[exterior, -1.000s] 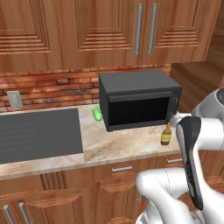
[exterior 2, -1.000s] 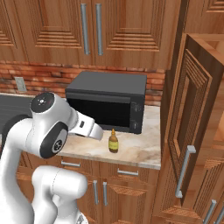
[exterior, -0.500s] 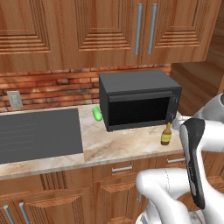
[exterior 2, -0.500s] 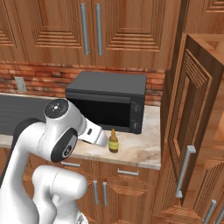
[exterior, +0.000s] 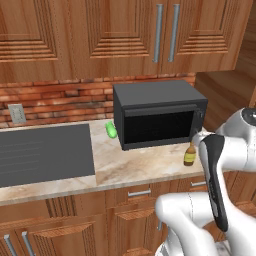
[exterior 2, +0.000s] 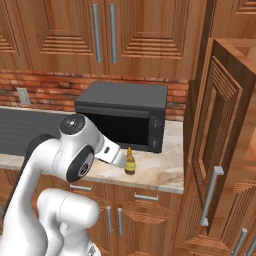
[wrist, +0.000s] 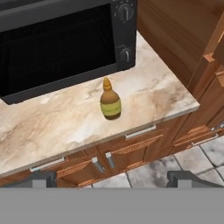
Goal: Pick the boxed food and honey bottle from the counter and place them in the cabinets closest to them.
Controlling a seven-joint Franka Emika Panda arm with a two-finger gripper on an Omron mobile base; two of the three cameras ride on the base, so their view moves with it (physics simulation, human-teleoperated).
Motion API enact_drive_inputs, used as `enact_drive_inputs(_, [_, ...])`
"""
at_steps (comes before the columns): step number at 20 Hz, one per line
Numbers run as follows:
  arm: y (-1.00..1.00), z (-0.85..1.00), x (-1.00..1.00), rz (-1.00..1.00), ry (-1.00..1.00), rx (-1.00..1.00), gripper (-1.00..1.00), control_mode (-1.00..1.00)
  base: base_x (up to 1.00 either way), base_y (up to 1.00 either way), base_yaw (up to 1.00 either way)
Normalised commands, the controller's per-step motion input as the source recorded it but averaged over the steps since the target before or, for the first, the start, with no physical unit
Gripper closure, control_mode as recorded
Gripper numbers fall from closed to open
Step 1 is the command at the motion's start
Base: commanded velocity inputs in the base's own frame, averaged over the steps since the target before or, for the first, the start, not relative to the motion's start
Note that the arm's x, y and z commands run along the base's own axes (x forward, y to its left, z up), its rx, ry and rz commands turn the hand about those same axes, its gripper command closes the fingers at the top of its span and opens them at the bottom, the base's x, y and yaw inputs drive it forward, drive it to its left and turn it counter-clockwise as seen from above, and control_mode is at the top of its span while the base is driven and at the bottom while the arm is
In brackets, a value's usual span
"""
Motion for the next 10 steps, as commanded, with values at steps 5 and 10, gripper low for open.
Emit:
enact_drive_inputs(5, [0.0, -0.11, 0.29, -0.03, 0.0, 0.0, -1.0, -1.0, 0.0, 0.0, 0.0])
enact_drive_inputs(10, [-0.06, -0.14, 0.25, -0.01, 0.0, 0.0, -1.0, -1.0, 0.0, 0.0, 0.0])
